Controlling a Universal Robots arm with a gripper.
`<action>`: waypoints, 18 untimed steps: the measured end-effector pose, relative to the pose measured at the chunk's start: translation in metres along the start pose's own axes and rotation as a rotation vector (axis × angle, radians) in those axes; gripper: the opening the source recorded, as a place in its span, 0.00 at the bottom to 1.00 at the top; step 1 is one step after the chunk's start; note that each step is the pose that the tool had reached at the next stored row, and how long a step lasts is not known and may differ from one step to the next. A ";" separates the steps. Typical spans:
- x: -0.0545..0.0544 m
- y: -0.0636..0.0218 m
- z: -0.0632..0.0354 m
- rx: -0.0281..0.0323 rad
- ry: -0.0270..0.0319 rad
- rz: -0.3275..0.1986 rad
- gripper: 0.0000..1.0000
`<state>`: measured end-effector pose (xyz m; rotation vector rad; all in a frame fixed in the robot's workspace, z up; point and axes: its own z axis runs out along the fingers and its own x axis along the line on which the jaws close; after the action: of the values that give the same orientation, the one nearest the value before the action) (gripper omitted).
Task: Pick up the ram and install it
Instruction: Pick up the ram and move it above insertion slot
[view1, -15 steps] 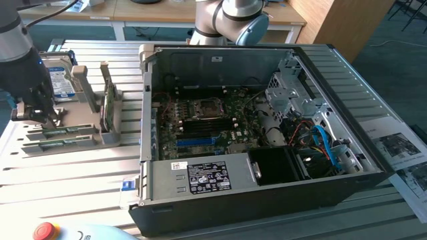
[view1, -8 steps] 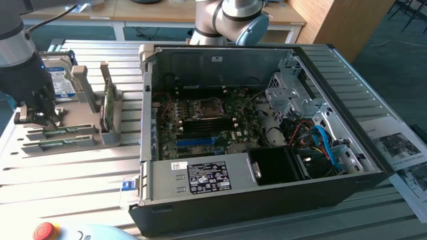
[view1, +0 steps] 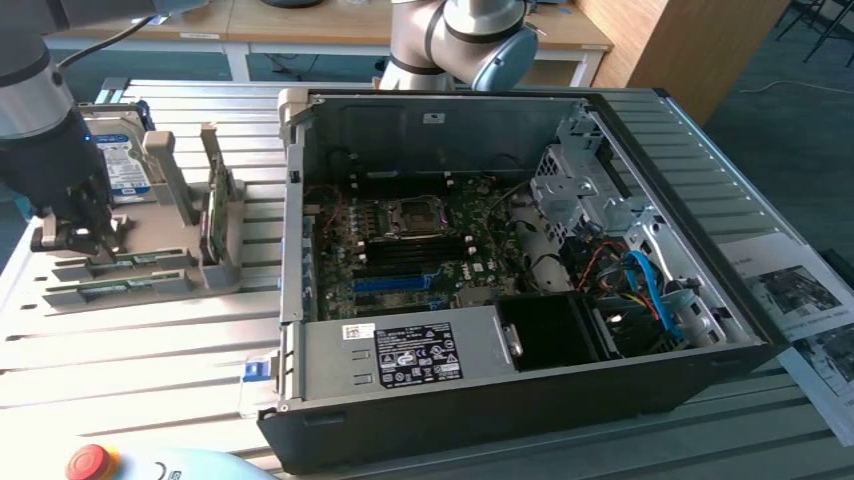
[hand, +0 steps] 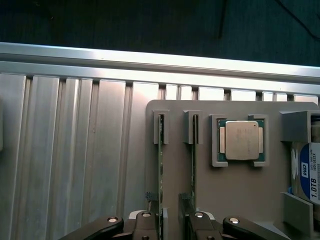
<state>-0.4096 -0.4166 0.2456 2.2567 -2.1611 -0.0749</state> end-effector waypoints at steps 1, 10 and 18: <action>0.001 0.0000 0.0001 0.0002 -0.0001 0.000 0.30; 0.003 0.0000 0.0014 0.0000 0.0000 0.000 0.30; 0.004 -0.0005 0.0130 -0.0001 0.0001 0.000 0.30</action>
<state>-0.4095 -0.4201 0.2326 2.2569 -2.1607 -0.0749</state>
